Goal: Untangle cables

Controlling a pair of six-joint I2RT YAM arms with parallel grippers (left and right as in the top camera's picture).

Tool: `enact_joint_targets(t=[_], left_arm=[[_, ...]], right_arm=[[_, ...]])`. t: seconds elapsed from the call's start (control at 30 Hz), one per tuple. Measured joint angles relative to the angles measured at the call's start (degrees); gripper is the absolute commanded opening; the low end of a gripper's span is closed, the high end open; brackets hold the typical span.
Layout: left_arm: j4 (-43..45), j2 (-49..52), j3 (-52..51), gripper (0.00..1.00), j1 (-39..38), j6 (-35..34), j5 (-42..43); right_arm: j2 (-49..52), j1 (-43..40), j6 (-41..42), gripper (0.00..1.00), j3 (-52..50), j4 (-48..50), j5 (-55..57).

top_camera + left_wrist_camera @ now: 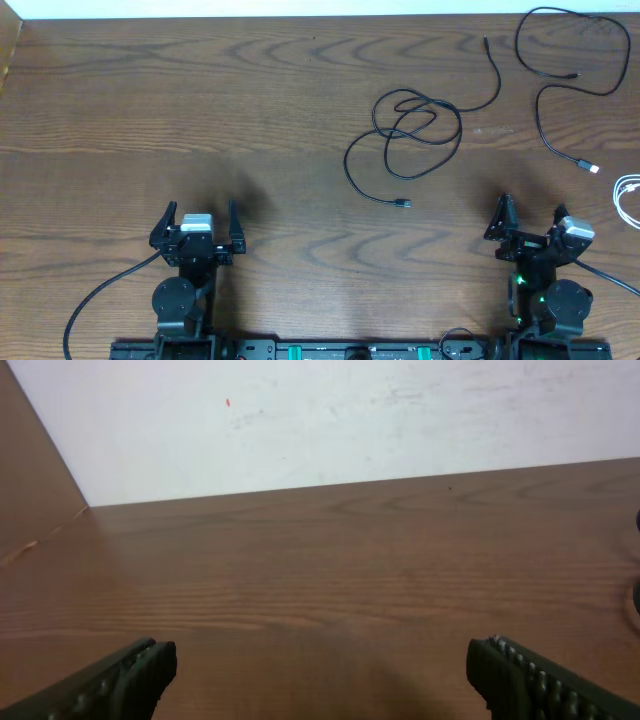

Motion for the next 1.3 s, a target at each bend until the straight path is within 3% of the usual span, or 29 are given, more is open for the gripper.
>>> enact_joint_targets(t=[1.3], left_arm=[[0.0, 0.0, 0.0, 1.00, 0.0, 0.0, 0.0]], right_arm=[[0.0, 0.0, 0.0, 0.99, 0.0, 0.0, 0.0]])
